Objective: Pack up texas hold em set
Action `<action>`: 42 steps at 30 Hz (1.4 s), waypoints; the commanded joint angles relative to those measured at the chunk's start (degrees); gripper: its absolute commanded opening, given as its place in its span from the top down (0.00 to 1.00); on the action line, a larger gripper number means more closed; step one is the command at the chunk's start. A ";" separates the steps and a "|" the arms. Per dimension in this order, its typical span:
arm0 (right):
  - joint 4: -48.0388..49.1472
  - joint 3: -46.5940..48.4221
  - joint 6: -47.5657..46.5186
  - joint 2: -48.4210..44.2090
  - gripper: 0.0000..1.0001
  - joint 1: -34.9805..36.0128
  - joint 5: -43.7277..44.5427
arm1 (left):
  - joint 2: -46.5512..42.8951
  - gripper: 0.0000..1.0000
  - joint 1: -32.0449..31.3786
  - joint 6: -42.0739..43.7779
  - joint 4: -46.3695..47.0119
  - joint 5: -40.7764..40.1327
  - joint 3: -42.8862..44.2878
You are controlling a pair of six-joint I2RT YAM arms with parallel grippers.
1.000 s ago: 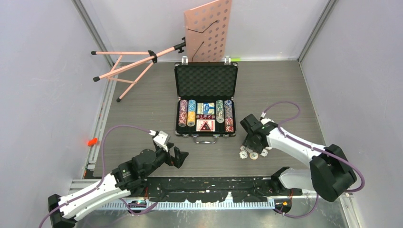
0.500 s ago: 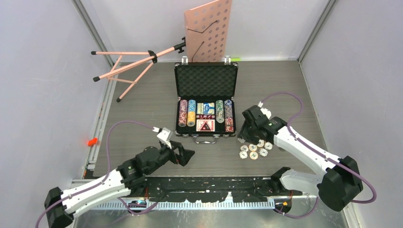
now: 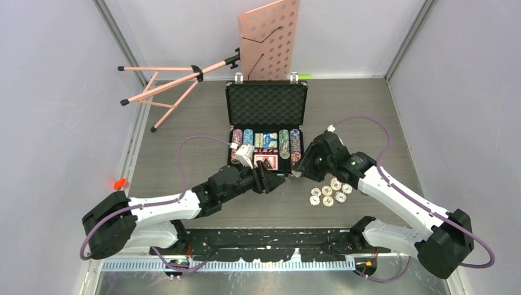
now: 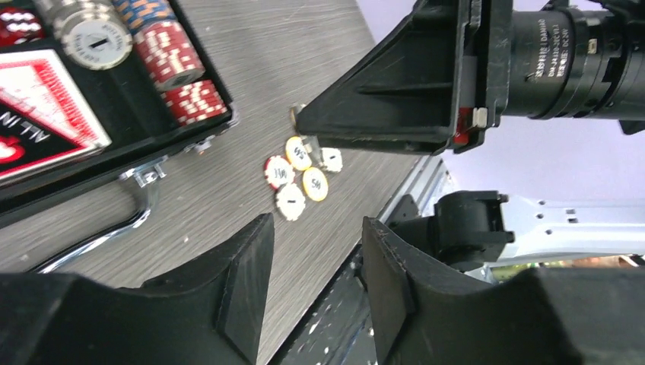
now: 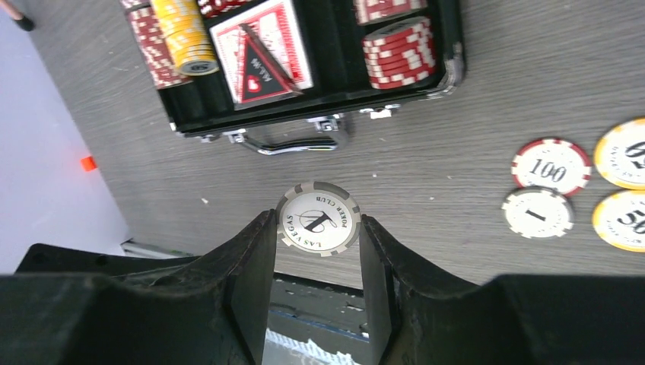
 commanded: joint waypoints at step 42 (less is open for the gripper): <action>-7.64 0.15 2.76 -22.64 0.16 3.08 26.10 | 13.68 1.00 0.41 46.33 -33.86 6.22 26.95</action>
